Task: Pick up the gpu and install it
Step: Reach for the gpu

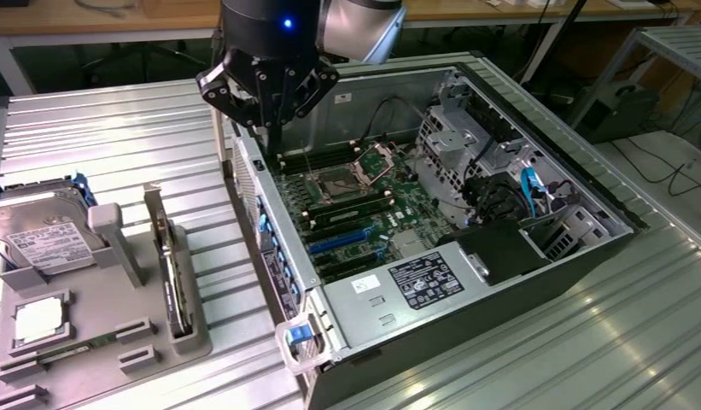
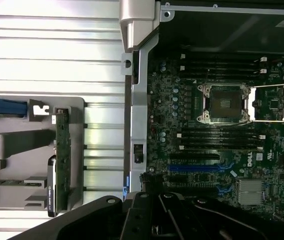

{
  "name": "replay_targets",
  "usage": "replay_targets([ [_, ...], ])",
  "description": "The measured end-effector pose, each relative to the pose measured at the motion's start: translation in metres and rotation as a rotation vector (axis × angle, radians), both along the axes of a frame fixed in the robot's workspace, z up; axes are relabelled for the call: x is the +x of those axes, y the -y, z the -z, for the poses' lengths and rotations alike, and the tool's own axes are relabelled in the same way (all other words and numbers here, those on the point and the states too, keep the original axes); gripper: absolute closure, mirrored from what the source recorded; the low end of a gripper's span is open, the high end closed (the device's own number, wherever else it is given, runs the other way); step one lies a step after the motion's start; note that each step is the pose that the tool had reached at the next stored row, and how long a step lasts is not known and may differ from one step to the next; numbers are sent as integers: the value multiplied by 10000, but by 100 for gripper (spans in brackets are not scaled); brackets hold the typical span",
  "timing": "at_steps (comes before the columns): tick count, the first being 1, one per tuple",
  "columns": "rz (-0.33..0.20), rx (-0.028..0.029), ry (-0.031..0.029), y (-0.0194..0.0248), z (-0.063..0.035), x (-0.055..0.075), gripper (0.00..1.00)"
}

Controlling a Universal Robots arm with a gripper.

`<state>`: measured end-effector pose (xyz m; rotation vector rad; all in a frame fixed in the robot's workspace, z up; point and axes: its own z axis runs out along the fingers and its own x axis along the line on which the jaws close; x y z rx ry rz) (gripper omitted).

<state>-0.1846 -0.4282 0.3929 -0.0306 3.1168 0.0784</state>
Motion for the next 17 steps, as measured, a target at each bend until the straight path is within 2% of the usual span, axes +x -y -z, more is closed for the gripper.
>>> replay_targets([
  [16, 0, -1, -1, 54, 0, -123, 89],
  [17, 0, 0, -1, 88, 0, -176, 89],
])
